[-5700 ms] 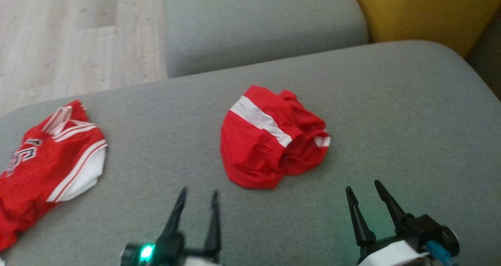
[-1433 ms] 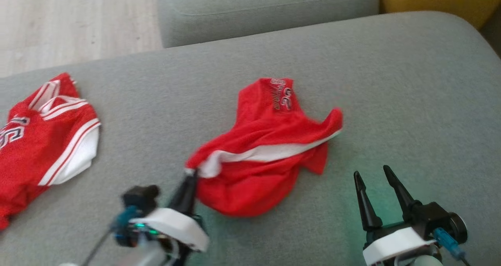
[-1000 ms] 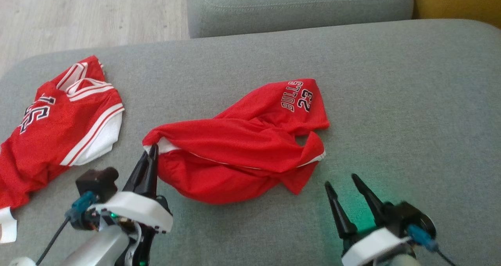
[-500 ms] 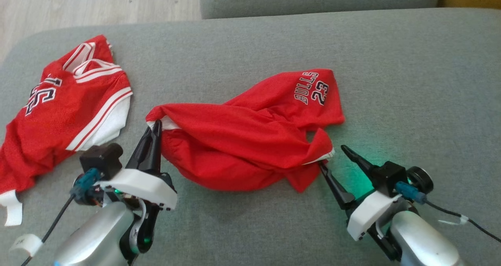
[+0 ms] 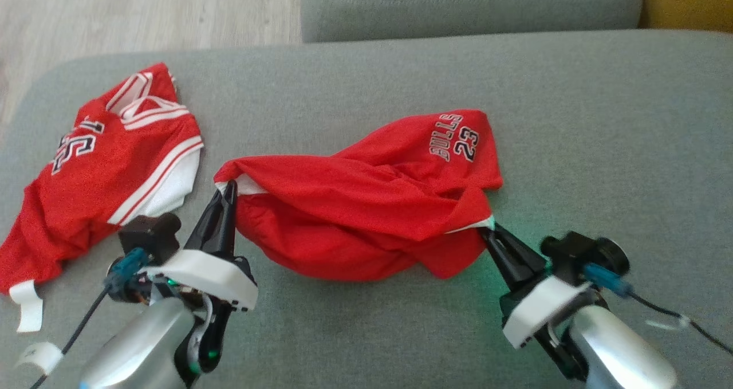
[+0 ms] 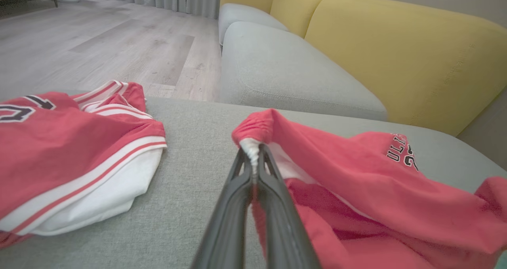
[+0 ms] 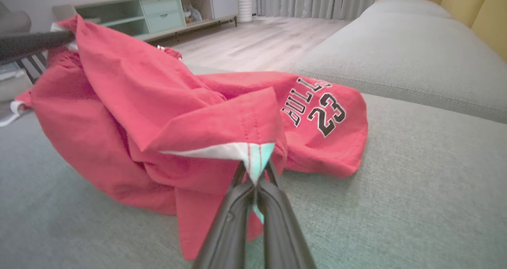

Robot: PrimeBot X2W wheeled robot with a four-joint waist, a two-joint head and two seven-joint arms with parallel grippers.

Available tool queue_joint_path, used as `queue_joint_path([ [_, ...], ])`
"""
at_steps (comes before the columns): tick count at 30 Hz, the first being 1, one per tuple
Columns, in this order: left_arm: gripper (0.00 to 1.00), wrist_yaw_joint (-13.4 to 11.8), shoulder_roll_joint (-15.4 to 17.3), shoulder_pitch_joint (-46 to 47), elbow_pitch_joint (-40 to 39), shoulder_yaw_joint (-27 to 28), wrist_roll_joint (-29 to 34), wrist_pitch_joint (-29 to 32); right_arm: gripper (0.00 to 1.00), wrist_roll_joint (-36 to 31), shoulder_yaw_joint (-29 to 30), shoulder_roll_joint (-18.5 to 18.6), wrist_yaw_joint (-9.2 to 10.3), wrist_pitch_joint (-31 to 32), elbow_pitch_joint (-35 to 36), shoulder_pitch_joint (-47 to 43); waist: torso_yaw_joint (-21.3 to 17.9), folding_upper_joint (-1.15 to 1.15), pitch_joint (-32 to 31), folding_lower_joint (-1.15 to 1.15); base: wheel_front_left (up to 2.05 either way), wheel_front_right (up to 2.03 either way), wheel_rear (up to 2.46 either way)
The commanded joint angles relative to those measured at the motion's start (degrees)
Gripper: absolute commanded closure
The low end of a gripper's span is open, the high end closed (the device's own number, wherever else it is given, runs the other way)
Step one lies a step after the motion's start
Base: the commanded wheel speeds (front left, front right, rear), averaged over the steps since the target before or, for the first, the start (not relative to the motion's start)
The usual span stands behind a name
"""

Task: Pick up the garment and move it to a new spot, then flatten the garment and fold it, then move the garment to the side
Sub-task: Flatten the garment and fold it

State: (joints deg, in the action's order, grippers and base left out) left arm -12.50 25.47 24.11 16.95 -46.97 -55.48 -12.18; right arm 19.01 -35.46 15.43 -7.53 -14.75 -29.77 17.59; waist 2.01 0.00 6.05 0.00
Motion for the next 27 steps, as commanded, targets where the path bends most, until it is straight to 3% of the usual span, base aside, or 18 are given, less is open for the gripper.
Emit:
queue_joint_path([
  [1,1.0,0.47,2.29,1.58,-1.65,2.15,-0.16,-0.57,1.0,1.09,0.66,0.56,0.04,-0.25,3.0,-1.59,-0.51,0.0,-1.4,0.0,0.0,0.0,0.0],
  [5,1.0,2.52,4.64,0.17,-5.94,2.26,-1.11,-0.07,1.0,5.77,6.4,1.39,0.04,-0.25,10.73,-5.83,-2.33,0.0,-4.97,0.0,0.0,0.0,0.0],
  [8,1.0,4.87,7.29,0.0,-12.24,2.32,-2.25,1.75,1.0,8.15,9.98,4.04,0.04,-0.25,16.58,-7.11,-3.88,0.0,-7.0,0.0,0.0,0.0,0.0],
  [13,1.0,12.33,12.63,1.63,-25.97,3.59,-7.44,6.46,1.0,10.66,13.68,10.78,0.04,-0.25,23.81,-4.17,-6.37,0.0,-8.58,0.0,0.0,0.0,0.0],
  [15,1.0,13.99,14.77,3.17,-29.61,5.23,-9.78,8.23,1.0,12.16,14.23,13.9,0.04,-0.1,25.39,-1.1,-7.22,0.0,-8.78,0.0,0.0,0.0,0.0],
  [18,1.0,14.48,16.77,7.6,-31.08,7.95,-10.74,10.19,1.0,13.95,15.24,17.96,0.04,1.56,25.99,5.12,-8.3,0.0,-8.49,0.0,0.0,0.0,0.0],
  [21,1.0,14.4,15.6,13.82,-28.15,8.83,-8.93,11.55,1.0,14.82,15.09,20.93,0.04,2.91,23.76,11.76,-8.81,0.0,-7.11,0.0,0.0,0.0,0.0],
  [27,1.0,16.28,6.63,30.61,-17.97,6.07,-4.1,15.61,1.0,20.97,14.05,23.27,0.04,3.14,15.9,25.06,-9.1,0.0,0.65,0.0,0.0,0.0,0.0],
])
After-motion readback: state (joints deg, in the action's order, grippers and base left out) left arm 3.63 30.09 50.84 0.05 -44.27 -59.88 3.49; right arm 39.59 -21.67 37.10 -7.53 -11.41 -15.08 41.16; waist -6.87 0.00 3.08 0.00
